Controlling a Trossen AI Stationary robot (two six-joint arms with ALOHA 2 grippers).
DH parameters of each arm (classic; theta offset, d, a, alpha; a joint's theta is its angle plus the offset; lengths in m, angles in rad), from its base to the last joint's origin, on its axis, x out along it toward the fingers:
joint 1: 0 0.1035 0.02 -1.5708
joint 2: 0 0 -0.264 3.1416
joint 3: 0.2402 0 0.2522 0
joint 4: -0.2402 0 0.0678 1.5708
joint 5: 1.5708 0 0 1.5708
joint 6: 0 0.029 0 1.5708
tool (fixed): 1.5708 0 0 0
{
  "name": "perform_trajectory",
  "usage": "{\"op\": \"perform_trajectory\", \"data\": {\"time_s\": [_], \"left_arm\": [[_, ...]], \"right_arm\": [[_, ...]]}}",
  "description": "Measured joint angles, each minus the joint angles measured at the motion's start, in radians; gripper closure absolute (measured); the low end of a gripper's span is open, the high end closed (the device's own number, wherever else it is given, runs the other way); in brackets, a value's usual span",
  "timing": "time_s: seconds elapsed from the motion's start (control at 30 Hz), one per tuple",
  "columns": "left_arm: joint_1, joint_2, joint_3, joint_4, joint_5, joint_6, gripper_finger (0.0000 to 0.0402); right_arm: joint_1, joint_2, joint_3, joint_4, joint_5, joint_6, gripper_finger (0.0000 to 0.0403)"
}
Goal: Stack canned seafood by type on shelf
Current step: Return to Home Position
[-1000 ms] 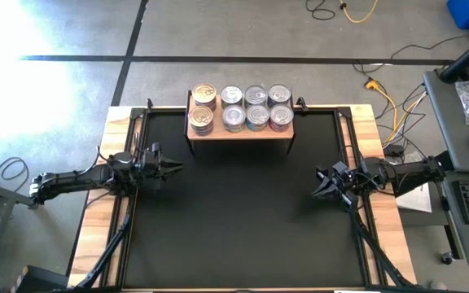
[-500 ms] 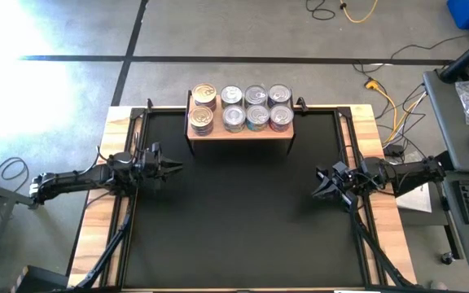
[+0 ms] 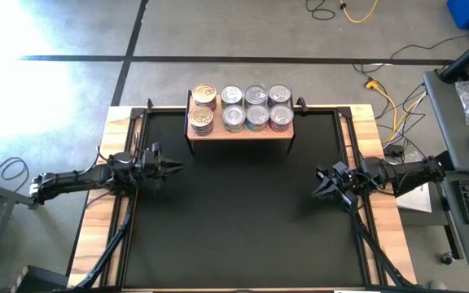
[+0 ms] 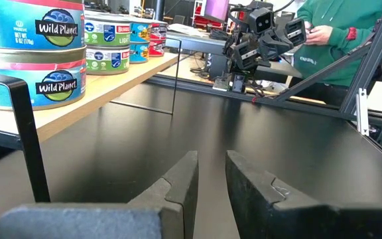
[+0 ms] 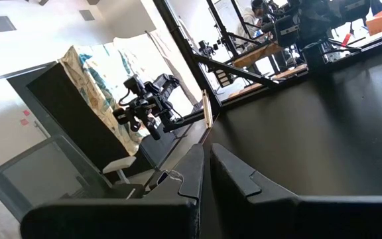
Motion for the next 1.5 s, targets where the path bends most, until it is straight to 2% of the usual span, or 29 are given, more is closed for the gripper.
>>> {"op": "perform_trajectory", "data": {"time_s": [1.5], "left_arm": [[0.000,0.000,0.000,0.000,0.000,0.000,0.0340]], "right_arm": [[0.000,-0.014,-0.001,-0.027,0.006,0.000,0.0385]]}}
